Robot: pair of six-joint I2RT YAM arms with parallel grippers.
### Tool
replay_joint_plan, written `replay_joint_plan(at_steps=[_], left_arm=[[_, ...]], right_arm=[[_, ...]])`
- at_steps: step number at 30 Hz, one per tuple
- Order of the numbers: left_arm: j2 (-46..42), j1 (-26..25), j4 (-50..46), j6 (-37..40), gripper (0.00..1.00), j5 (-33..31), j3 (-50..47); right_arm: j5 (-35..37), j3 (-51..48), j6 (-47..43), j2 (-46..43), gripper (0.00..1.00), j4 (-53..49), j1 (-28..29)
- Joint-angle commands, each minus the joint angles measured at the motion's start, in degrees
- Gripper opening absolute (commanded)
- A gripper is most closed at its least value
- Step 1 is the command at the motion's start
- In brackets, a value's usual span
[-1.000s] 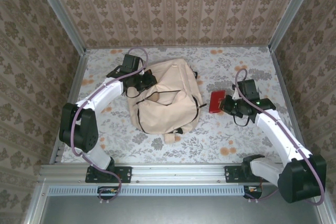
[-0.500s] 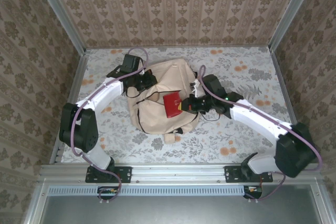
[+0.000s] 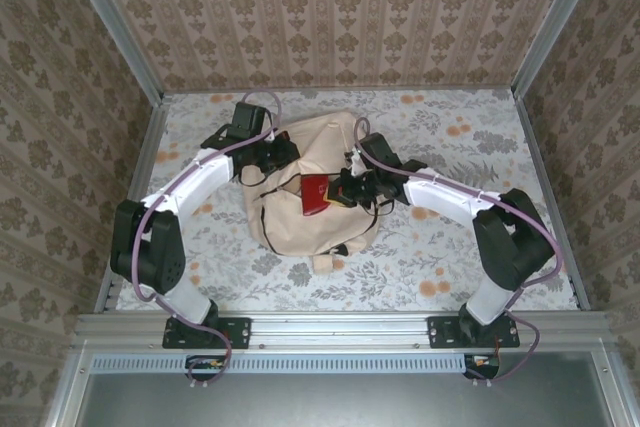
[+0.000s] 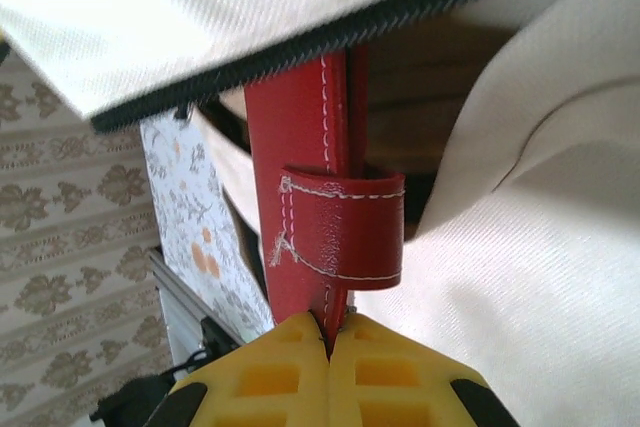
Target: Pack books, pencil case, and school supplies into a backpack
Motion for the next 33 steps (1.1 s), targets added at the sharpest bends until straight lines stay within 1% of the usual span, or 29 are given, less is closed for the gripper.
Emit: replay_joint_plan(at_steps=[1, 6, 10, 12, 14, 17, 20, 26, 29, 32, 33], left_arm=[[-3.4, -0.5, -0.8, 1.9, 0.00, 3.2, 1.3], [-2.6, -0.6, -0.7, 1.7, 0.00, 3.3, 0.6], [-1.0, -0.9, -0.2, 1.8, 0.00, 3.8, 0.9], [-0.1, -1.1, 0.1, 1.5, 0.00, 4.0, 1.4], [0.6, -1.2, 0.1, 1.4, 0.00, 4.0, 2.1], [0.8, -1.1, -0.6, 1.4, 0.00, 2.8, 2.6], [1.0, -1.0, -1.2, 1.4, 0.00, 1.3, 2.8], [1.8, -1.3, -0.6, 0.9, 0.00, 2.4, 4.3], [1.8, -2.0, -0.2, 0.4, 0.00, 3.8, 4.8], [1.6, -2.3, 1.5, -0.9, 0.00, 6.3, 4.8], [1.5, -4.1, 1.3, -0.8, 0.00, 6.2, 4.9]], right_arm=[[4.8, 1.5, 2.8, 0.7, 0.02, 2.4, -1.5], [8.3, -0.2, 3.1, -0.9, 0.02, 6.2, -2.7], [4.6, 2.6, 2.1, 2.9, 0.02, 8.4, -2.7], [4.5, 3.2, 3.2, 4.9, 0.02, 10.6, -2.4], [6.4, 2.4, 4.8, 5.0, 0.01, 12.3, -2.3], [10.7, -0.8, 5.4, 1.3, 0.00, 13.3, -2.2], [14.3, -4.2, 5.4, -3.7, 0.00, 11.5, -2.2], [17.5, -10.1, 7.5, -9.8, 0.00, 12.0, -2.3], [16.4, -8.6, 7.6, -7.5, 0.00, 13.4, -2.2], [14.7, -6.5, 9.5, -2.9, 0.00, 18.2, -1.6], [14.9, -5.6, 10.0, -1.5, 0.00, 19.3, -1.4]])
